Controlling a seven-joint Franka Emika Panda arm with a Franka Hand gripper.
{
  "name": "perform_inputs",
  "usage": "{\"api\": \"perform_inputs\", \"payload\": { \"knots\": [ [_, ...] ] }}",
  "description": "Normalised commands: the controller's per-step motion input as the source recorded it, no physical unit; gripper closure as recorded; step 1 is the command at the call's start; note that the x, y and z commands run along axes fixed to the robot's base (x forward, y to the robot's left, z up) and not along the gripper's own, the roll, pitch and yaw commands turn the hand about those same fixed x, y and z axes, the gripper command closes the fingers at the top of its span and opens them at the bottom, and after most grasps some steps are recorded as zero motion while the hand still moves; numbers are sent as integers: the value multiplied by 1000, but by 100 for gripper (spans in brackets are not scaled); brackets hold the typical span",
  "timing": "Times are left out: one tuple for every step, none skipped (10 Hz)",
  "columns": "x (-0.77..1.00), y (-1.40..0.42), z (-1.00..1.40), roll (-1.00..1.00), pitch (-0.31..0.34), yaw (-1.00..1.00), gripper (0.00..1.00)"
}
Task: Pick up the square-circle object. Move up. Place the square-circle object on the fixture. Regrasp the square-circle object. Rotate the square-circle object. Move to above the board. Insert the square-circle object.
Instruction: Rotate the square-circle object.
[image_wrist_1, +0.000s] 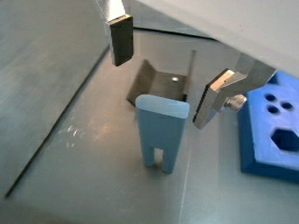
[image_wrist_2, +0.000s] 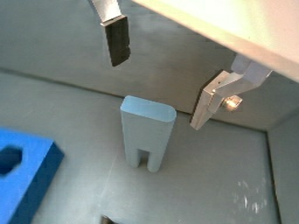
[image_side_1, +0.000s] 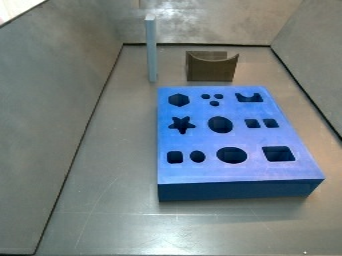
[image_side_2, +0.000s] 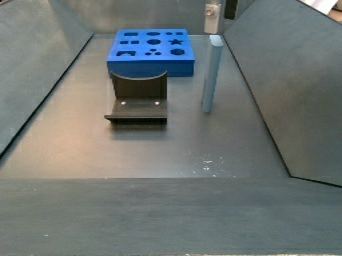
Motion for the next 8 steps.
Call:
{"api": "perform_inputs", "payload": {
  "knots": [
    [34,1,-24,-12,7,1000,0],
    [34,1,-24,-12,7,1000,0],
    [34,1,-24,-12,7,1000,0],
    [34,1,-24,-13,8,1000,0],
    [34,1,-24,-13,8,1000,0],
    [35,1,-24,-14,8,1000,0],
    [35,1,-24,-14,9,1000,0],
    [35,1,-24,-15,9,1000,0]
  ]
}}
